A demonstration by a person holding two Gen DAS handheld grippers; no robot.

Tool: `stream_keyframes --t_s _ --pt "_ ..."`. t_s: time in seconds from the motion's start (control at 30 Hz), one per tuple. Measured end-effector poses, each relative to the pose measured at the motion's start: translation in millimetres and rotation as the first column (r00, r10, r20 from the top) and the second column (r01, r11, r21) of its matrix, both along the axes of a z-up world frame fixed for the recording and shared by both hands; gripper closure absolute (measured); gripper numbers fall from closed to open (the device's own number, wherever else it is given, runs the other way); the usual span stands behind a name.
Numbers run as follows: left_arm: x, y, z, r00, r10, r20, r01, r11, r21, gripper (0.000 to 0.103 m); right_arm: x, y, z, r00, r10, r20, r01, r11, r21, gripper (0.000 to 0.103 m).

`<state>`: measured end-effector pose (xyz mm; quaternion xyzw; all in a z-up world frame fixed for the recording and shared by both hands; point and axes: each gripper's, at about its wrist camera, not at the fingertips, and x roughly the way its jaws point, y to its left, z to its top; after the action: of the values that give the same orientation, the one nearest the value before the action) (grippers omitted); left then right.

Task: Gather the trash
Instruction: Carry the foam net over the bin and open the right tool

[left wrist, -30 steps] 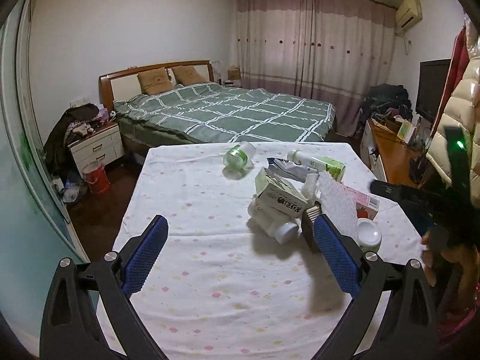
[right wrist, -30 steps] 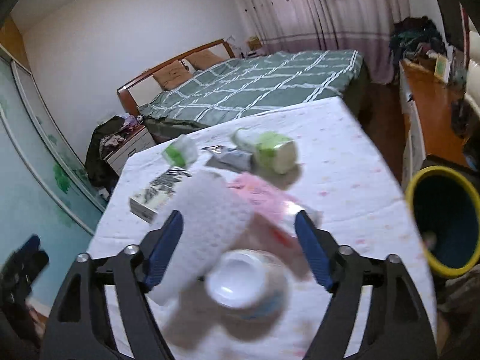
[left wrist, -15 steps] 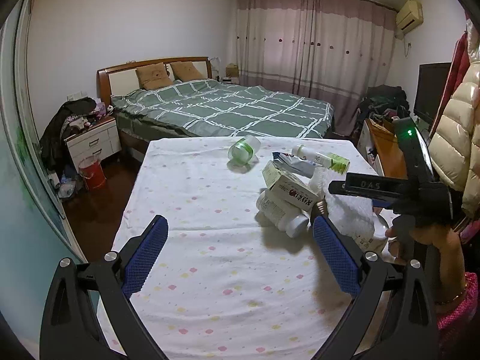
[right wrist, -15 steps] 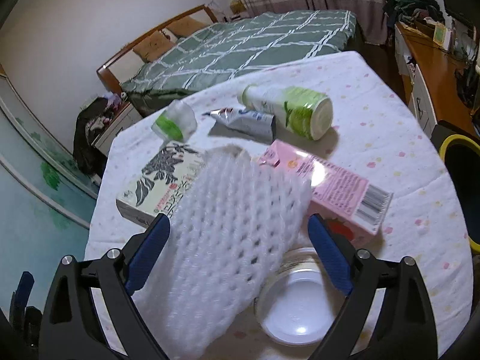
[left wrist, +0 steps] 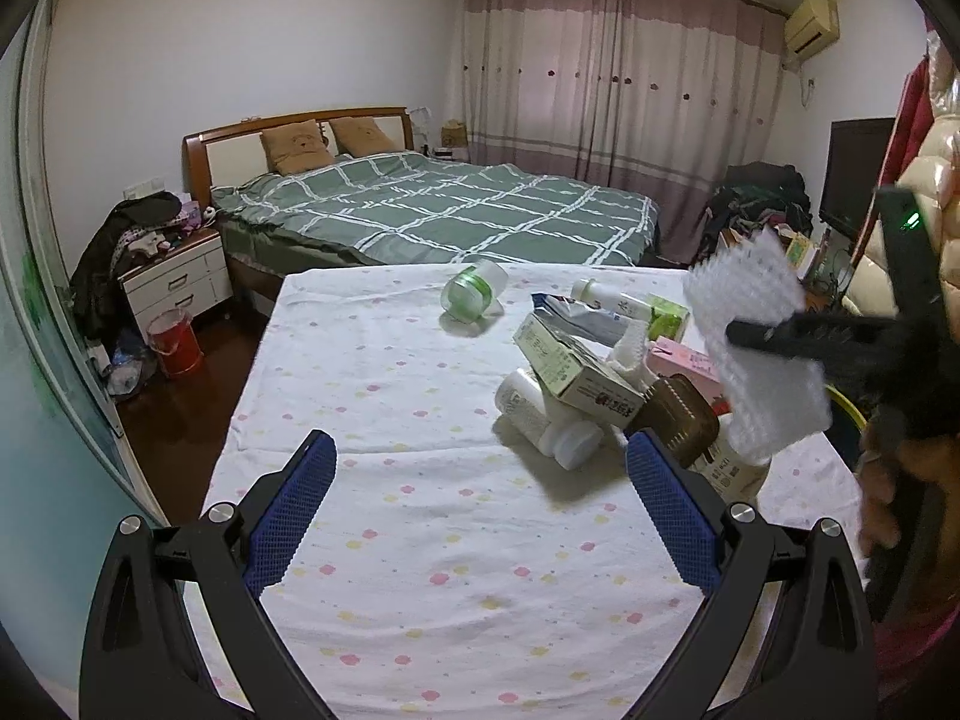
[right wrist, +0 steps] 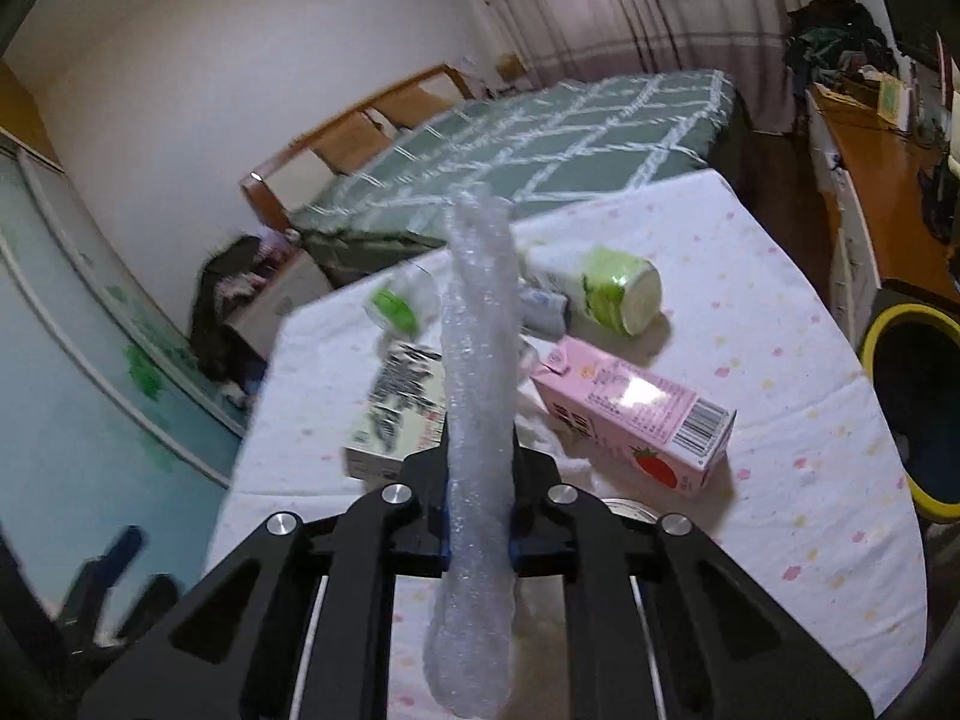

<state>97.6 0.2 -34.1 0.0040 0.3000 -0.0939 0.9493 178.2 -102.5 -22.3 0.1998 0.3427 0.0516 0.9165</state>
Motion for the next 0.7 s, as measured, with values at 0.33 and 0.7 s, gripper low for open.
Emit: stream_keyframes --t_s 0.33,0.7 --pt "3 -28 -3 0.998 -0.060 -0.011 0.060 0.998 0.015 0.007 -30 -86 10 0.989 -0.144 0.022 0.145 0.986 -0.078 0.091" --pt "13 -80 -16 0.989 -0.138 -0.045 0.140 0.989 0.042 0.007 -43 -221 -30 0.921 -0.385 -0.059 0.368 0.909 -0.197 0.091"
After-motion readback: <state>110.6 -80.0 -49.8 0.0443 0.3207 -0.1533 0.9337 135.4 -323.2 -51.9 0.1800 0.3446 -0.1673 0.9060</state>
